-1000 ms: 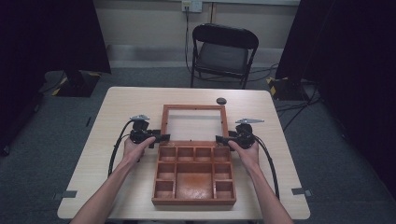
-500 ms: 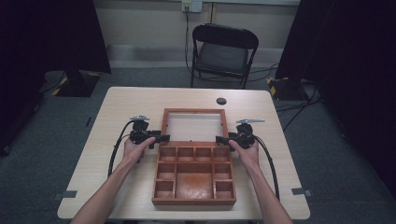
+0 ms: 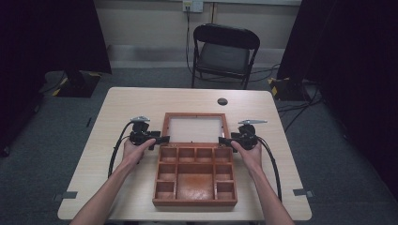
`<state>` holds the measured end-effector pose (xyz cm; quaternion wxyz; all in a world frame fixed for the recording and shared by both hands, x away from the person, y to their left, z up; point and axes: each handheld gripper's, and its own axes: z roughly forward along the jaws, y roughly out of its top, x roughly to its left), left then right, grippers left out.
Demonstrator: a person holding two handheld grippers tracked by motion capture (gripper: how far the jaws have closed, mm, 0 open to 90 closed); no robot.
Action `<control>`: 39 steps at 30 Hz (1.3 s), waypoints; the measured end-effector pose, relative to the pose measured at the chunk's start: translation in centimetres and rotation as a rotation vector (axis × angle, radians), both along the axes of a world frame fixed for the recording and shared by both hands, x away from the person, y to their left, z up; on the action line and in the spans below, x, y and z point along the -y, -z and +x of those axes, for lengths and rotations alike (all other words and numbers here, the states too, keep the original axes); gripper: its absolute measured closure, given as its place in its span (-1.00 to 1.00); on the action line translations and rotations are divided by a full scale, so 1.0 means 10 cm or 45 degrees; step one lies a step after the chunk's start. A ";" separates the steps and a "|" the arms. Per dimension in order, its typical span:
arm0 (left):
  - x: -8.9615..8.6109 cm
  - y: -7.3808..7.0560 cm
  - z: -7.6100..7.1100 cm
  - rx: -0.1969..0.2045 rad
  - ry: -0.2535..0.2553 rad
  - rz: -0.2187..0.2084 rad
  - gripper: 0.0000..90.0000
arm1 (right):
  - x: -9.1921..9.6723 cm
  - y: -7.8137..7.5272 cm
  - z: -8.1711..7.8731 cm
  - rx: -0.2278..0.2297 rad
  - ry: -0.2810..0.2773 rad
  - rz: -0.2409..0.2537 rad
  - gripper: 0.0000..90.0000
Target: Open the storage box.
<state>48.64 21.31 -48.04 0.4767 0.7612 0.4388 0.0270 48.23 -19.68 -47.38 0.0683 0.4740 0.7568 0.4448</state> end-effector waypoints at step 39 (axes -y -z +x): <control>-0.58 -0.15 -0.96 0.028 -0.016 0.359 -0.50 | 0.81 -0.24 -1.19 0.037 0.099 -0.187 -0.61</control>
